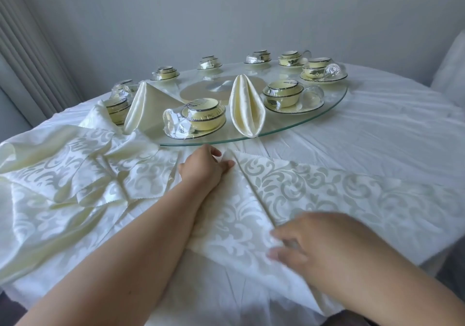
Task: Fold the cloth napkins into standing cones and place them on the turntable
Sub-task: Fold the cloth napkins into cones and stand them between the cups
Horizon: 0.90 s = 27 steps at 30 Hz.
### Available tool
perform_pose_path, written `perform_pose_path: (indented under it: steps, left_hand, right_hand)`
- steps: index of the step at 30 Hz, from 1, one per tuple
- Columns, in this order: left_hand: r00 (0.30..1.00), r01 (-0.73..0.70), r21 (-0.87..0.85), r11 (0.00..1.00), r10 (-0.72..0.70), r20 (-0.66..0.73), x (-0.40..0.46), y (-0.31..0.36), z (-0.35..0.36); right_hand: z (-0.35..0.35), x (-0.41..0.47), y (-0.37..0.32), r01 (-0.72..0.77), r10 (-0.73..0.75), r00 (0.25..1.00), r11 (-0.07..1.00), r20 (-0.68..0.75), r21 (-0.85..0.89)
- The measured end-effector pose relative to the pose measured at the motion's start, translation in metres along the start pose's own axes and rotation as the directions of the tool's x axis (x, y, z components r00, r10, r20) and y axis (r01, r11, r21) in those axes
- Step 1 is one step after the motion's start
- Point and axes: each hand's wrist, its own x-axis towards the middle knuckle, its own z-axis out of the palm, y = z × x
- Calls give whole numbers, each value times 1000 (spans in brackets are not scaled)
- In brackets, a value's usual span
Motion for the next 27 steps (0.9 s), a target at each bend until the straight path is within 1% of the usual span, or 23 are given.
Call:
perform_pose_path:
  steps: [1, 2, 3, 4, 6, 8, 9, 10, 11, 12, 13, 14, 15, 16, 17, 18, 19, 20, 21, 22, 24, 26, 27]
  left_hand:
    - [1000, -1, 7, 1000, 1, 1, 1, -1, 0]
    - [1000, -4, 12, 1000, 4, 2, 1, -1, 1]
    - [1000, -7, 14, 1000, 7, 3, 1, -1, 1]
    - [1000, -13, 16, 1000, 13, 0, 2, -1, 2]
    - [1000, -25, 19, 1000, 25, -9, 2, -1, 2]
    - [999, -29, 16, 999, 29, -17, 1, -2, 2]
    - [999, -30, 16, 999, 30, -19, 1, -2, 3]
    - [999, -32, 19, 999, 33, -21, 1, -3, 3]
    - [999, -32, 20, 999, 32, -21, 0, -2, 2]
    - [999, -32, 18, 999, 33, -18, 0, -2, 2]
    - [999, -36, 15, 999, 37, -13, -1, -1, 2]
    - [999, -40, 13, 999, 40, -2, -2, -1, 2]
    - [999, -42, 21, 999, 42, 9, -4, 1, 0]
    - [999, -54, 52, 997, 54, 2, -6, 3, -3]
    - [995, -95, 115, 989, 99, -27, -9, 7, -10]
    - [979, -172, 187, 967, 189, -76, -14, 12, -19]
    - [941, -278, 233, 932, 312, -127, -22, 17, -28]
    - [893, -385, 237, 892, 425, -149, -33, 19, -37]
    - [863, -461, 201, 864, 489, -127, -47, 21, -45]
    - [863, -488, 150, 860, 501, -69, -64, 19, -50]
    - [884, -460, 99, 882, 445, 141, -95, 7, -49]
    - [872, -450, 256, 856, 359, 334, -108, -12, -39]
    - [872, -445, 324, 835, 321, 370, -107, -18, -35]
  right_hand:
    - [-4, 1, 1, 23, -31, 996, 996, -89, -92]
    - [-6, 4, 0, 47, -69, 984, 990, -163, -134]
    - [-5, 9, -3, 92, -110, 979, 990, -174, -106]
    - [-2, 16, -7, 160, -167, 977, 985, -130, -66]
    - [15, 29, -11, 257, -256, 965, 966, 48, -24]
    - [27, 31, -11, 284, -271, 946, 957, 177, -52]
    - [34, 28, -5, 292, -270, 940, 953, 209, -78]
    - [43, 25, 3, 321, -299, 937, 940, 178, -113]
    - [47, 22, 8, 357, -342, 933, 920, 113, -162]
    - [43, 17, 7, 317, -294, 944, 935, 150, -159]
    - [39, 15, 7, 291, -270, 954, 937, 129, -195]
    - [35, 15, 7, 296, -270, 949, 940, 160, -169]
    - [41, 15, 11, 365, -358, 931, 917, 73, -159]
    - [39, 13, 10, 364, -342, 924, 923, 174, -120]
    - [35, 11, 7, 353, -324, 913, 932, 248, -84]
    - [35, 12, 8, 354, -322, 912, 930, 253, -95]
    - [33, 13, 9, 349, -318, 915, 932, 247, -94]
    - [36, 13, 10, 346, -316, 916, 934, 246, -89]
    - [35, 12, 9, 348, -320, 914, 934, 250, -80]
    - [36, 12, 9, 351, -320, 914, 932, 251, -89]
    - [36, 13, 10, 354, -317, 909, 929, 270, -102]
    - [35, 11, 9, 349, -311, 913, 931, 265, -108]
    - [35, 9, 10, 349, -311, 913, 930, 263, -113]
